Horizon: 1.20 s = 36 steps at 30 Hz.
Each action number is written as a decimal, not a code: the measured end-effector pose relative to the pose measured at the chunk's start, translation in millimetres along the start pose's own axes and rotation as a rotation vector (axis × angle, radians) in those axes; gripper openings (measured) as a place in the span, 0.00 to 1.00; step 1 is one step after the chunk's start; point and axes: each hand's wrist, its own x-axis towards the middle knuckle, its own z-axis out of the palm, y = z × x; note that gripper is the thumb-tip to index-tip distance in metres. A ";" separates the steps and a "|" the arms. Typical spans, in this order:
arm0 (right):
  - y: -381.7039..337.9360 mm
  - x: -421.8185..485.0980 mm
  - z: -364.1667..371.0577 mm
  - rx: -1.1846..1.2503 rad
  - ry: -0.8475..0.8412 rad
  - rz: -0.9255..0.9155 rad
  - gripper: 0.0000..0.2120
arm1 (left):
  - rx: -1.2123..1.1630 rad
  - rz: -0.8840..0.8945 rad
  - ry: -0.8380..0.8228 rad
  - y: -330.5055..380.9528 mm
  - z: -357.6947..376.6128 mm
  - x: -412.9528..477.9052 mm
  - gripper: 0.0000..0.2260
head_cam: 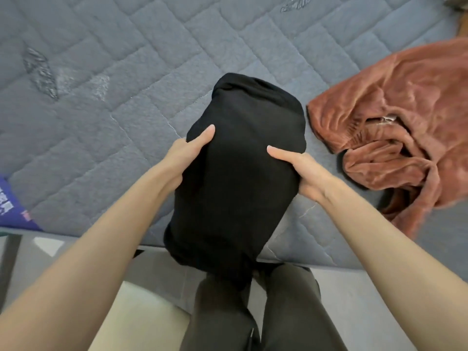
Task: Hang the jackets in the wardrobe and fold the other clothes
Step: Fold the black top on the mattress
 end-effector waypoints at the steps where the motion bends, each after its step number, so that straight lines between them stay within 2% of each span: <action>1: -19.1 -10.1 -1.7 -0.015 0.013 -0.070 0.17 | -0.032 0.054 -0.011 14.6 5.5 -9.4 0.24; 4: -80.3 -43.6 -7.7 -0.048 0.041 -0.291 0.16 | -0.114 0.230 -0.035 66.7 24.5 -35.0 0.22; 8: -146.7 -80.7 -20.7 -0.089 0.108 -0.524 0.27 | -0.242 0.442 -0.103 124.7 51.0 -61.6 0.20; 12: -163.3 -96.0 -33.0 -0.089 0.205 -0.590 0.38 | -0.239 0.474 -0.153 137.2 72.4 -78.1 0.19; 14: -148.1 -94.7 -42.8 -0.057 0.179 -0.516 0.40 | -0.179 0.412 -0.119 120.8 77.6 -80.6 0.24; 17: -95.8 -89.0 -59.8 -0.128 0.093 -0.306 0.38 | -0.039 0.260 -0.065 73.1 80.0 -81.7 0.30; 20: -27.8 -84.8 -67.6 -0.189 0.014 0.037 0.37 | 0.141 -0.025 -0.003 11.3 75.6 -79.9 0.49; 21: -8.0 -83.6 -67.4 -0.185 0.018 0.134 0.37 | 0.173 -0.091 -0.015 -9.1 73.6 -76.5 0.52; 23: 24.0 -80.8 -65.8 -0.172 0.105 0.245 0.32 | 0.206 -0.145 -0.017 -41.9 72.1 -71.4 0.51; 24: 36.5 -78.4 -65.5 -0.151 0.188 0.239 0.30 | 0.210 -0.154 0.007 -53.7 72.8 -68.6 0.48; 26: 55.3 -72.7 -64.4 -0.064 0.337 0.114 0.27 | 0.183 -0.111 0.072 -66.9 77.3 -58.8 0.43; 29: 65.0 -62.9 -59.1 -0.095 0.416 -0.110 0.23 | 0.127 0.002 0.142 -62.7 92.0 -43.5 0.38; 32: 60.2 -52.6 -54.8 -0.063 0.572 -0.271 0.20 | 0.155 0.208 0.215 -48.6 110.2 -31.6 0.37; 34: 56.4 -43.6 -56.4 -0.036 0.703 -0.306 0.21 | 0.133 0.353 0.222 -40.8 117.8 -27.1 0.39; 36: 55.1 -33.4 -61.7 -0.014 0.779 -0.268 0.22 | 0.113 0.442 0.187 -37.9 116.1 -22.3 0.40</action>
